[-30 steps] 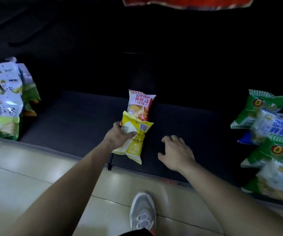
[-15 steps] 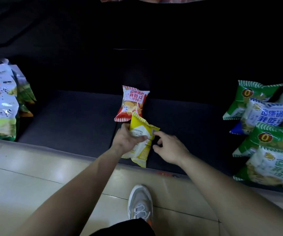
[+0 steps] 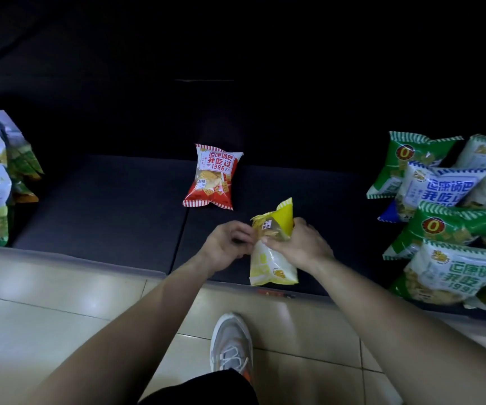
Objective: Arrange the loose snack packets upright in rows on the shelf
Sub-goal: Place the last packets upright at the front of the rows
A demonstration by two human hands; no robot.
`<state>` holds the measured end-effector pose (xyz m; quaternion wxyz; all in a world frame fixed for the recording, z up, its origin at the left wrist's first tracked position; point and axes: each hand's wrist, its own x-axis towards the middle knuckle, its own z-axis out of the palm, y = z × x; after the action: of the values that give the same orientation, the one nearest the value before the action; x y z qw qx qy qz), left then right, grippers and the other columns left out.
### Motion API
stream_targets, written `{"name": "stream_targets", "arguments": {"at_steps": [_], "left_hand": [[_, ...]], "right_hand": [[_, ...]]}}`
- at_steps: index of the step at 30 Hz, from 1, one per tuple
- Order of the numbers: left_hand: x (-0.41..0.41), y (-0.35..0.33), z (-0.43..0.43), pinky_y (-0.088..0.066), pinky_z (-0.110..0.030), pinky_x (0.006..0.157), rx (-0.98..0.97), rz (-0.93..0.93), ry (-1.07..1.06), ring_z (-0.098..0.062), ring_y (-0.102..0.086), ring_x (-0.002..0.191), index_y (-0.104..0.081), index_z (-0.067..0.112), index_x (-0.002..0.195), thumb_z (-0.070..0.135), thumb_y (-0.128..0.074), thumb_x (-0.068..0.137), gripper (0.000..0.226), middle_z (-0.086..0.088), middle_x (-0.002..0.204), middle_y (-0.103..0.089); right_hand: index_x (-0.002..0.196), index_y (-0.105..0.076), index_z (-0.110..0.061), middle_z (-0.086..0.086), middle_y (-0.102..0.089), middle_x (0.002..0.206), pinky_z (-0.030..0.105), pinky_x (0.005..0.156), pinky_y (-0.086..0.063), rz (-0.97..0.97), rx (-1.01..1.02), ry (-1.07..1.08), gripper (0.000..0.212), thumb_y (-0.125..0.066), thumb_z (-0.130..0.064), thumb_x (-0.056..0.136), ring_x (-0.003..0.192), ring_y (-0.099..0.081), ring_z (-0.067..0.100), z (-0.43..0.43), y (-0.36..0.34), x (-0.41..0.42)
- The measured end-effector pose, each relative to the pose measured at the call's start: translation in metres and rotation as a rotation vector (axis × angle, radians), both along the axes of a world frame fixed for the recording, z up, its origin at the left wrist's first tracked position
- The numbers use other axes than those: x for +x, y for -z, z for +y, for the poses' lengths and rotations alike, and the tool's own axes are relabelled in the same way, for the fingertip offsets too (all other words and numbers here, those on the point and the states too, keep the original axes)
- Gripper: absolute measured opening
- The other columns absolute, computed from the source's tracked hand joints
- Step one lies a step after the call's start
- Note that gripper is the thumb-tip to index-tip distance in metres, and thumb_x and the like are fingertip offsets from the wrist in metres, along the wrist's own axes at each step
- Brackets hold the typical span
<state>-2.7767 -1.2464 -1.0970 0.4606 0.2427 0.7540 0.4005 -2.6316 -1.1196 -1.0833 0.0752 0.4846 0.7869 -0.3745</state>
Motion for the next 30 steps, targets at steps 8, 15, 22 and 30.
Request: {"name": "stream_targets", "arguments": {"at_steps": [8,15,22,30], "left_hand": [[0.015,0.018,0.009,-0.053,-0.035,0.082,-0.251,-0.051,-0.056,-0.021,-0.061,0.110,-0.040,0.015,0.141,0.041,-0.079,0.081,0.077,-0.005,0.129,-0.058],[0.011,0.010,0.019,-0.029,-0.039,0.115,-0.043,0.284,-0.024,-0.019,-0.027,0.142,-0.005,0.031,0.155,0.048,-0.093,0.049,0.140,0.000,0.159,-0.027],[0.003,-0.023,0.036,-0.046,-0.027,0.090,-0.010,0.406,0.306,-0.014,-0.058,0.107,-0.031,0.037,0.144,0.028,-0.091,0.061,0.103,0.007,0.117,-0.058],[0.002,0.007,0.001,-0.051,-0.024,0.073,-0.084,0.348,0.109,-0.008,-0.064,0.091,-0.047,0.026,0.114,0.028,-0.091,0.065,0.066,0.014,0.099,-0.062]], "right_hand": [[0.141,-0.033,-0.023,-0.001,-0.059,0.129,0.034,0.089,-0.048,0.105,-0.214,0.016,0.092,-0.088,-0.034,0.069,0.110,-0.059,0.021,0.011,0.016,0.018],[0.149,-0.018,-0.035,-0.004,-0.053,0.134,0.033,0.089,-0.047,0.146,-0.155,-0.110,0.107,-0.088,-0.023,0.068,0.115,-0.055,0.020,0.023,0.010,0.032],[0.149,-0.019,-0.045,-0.003,-0.045,0.142,0.037,0.105,-0.040,0.059,0.055,-0.368,0.111,-0.088,-0.031,0.063,0.131,-0.044,0.023,0.036,-0.014,0.026],[0.109,-0.067,-0.027,-0.007,-0.069,0.100,0.029,0.078,-0.049,0.024,0.002,-0.182,0.045,-0.085,-0.039,0.070,0.096,-0.064,0.016,0.043,0.001,0.063]]}}
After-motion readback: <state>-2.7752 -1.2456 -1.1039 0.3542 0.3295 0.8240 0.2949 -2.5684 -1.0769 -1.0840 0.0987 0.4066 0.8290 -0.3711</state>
